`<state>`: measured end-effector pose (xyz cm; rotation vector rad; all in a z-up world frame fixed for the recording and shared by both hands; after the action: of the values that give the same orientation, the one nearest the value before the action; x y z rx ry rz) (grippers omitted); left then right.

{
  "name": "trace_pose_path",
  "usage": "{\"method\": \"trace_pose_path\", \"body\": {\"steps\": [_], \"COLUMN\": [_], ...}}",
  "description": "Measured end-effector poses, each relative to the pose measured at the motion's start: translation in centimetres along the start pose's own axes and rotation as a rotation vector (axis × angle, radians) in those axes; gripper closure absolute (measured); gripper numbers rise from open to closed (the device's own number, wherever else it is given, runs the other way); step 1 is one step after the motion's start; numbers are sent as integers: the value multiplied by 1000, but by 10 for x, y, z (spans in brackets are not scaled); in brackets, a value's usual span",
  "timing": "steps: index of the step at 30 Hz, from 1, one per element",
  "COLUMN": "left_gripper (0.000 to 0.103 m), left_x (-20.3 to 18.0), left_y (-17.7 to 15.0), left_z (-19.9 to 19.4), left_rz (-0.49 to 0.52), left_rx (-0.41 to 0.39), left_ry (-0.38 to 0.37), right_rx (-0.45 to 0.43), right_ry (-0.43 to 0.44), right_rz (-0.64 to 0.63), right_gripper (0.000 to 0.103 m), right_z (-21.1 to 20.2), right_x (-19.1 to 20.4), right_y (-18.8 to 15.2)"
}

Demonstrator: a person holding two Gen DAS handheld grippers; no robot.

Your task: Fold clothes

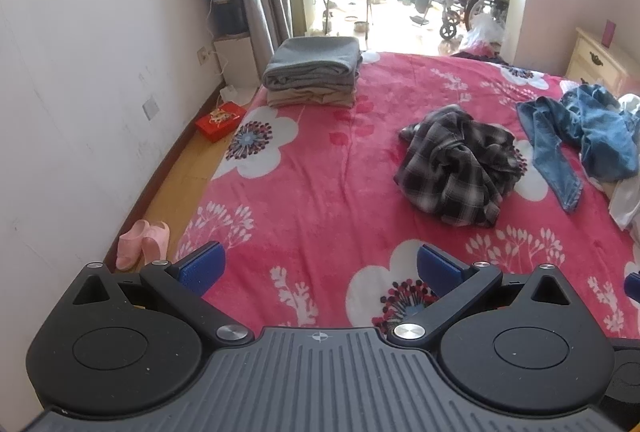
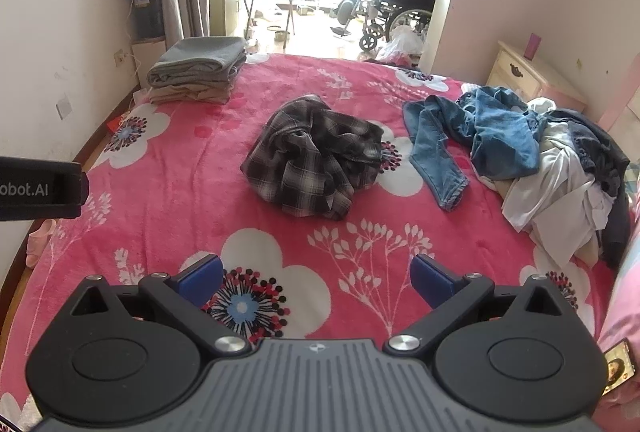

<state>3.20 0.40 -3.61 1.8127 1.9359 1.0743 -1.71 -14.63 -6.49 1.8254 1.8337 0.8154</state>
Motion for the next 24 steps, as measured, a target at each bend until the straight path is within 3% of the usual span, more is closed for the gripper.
{"method": "trace_pose_path", "body": {"steps": [24], "left_gripper": [0], "left_x": [-6], "left_y": [-3], "left_z": [2], "left_rz": [34], "left_rx": [-29], "left_ry": [-47], "right_rx": [18], "right_ry": [-12], "right_rz": [26], "right_gripper": [1], "right_z": [2], "right_x": [-3], "right_y": [1]}}
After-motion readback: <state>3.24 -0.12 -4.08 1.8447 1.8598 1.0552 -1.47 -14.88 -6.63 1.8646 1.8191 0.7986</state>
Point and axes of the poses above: each gripper's, at about its wrist camera, not at the fingertips, and z roughly the way its jaws point, x to its left, y to its top, the point moved 5 cm from there along z, roughly the way its jaws point, and after that the axes turned 14 degrees about y, right-handed, at the moved point
